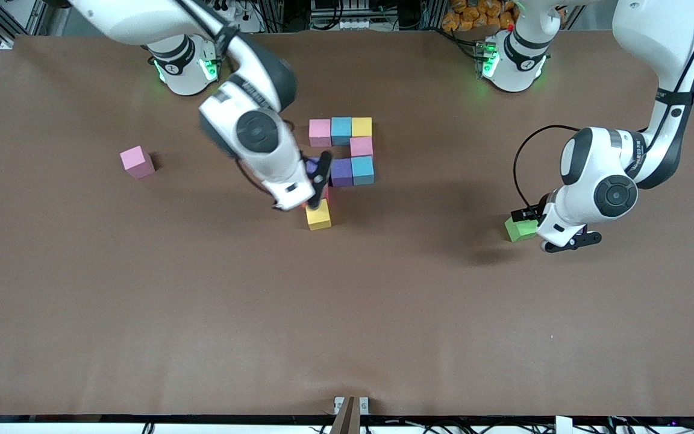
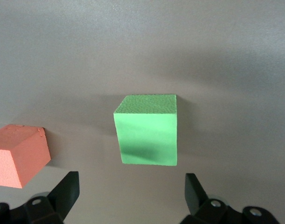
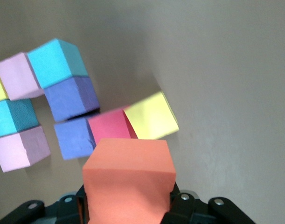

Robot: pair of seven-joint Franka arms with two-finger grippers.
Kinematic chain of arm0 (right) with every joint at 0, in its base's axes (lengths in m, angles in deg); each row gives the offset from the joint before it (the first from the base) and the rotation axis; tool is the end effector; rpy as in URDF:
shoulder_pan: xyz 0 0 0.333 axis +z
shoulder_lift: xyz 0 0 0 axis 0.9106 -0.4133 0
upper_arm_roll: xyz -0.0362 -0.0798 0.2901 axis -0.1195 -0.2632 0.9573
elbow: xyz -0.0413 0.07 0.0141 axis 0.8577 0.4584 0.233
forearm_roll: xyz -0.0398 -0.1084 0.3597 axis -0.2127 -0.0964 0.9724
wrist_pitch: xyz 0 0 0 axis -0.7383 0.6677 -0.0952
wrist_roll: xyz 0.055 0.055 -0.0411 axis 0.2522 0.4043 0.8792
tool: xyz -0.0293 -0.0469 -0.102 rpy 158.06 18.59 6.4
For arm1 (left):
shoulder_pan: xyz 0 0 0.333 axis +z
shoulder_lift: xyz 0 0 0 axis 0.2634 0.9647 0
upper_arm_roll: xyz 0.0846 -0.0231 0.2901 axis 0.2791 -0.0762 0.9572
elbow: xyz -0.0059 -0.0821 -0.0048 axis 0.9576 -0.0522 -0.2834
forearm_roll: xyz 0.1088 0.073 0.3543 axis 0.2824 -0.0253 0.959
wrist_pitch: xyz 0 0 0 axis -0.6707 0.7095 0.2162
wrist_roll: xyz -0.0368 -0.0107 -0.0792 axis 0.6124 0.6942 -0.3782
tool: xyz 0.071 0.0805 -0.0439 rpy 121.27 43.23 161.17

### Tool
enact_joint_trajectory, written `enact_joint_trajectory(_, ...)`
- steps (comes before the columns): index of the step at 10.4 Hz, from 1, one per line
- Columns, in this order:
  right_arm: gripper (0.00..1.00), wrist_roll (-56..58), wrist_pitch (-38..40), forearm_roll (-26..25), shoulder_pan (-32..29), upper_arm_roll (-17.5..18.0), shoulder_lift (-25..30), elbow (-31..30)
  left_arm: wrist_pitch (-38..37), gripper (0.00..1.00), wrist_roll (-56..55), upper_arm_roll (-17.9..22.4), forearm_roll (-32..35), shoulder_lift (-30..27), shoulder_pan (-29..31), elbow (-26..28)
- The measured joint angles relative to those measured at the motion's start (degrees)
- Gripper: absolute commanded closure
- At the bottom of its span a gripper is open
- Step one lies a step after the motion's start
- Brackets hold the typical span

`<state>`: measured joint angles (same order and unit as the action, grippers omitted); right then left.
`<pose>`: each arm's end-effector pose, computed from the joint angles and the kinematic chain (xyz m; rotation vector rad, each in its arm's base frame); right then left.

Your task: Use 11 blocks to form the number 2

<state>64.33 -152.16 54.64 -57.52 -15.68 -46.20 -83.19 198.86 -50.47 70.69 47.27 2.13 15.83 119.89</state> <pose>0.4879 0.4120 0.3461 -2.4034 -1.9249 0.1526 0.5437 -0.0625 0.2521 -3.0147 -0.3042 0.3729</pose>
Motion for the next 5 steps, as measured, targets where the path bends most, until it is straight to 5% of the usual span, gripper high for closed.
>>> enact_joint_trajectory(3,1.0,-0.15,-0.69,-3.52,6.96,-1.03,-6.53,5.88,3.86,0.0,0.0,-0.03,0.0,1.24,1.62,1.04)
enact_joint_trajectory(5,1.0,-0.14,-1.43,-4.3,13.34,-5.57,-10.13,10.17,6.21,0.0,0.0,-0.06,0.0,3.05,2.8,1.26)
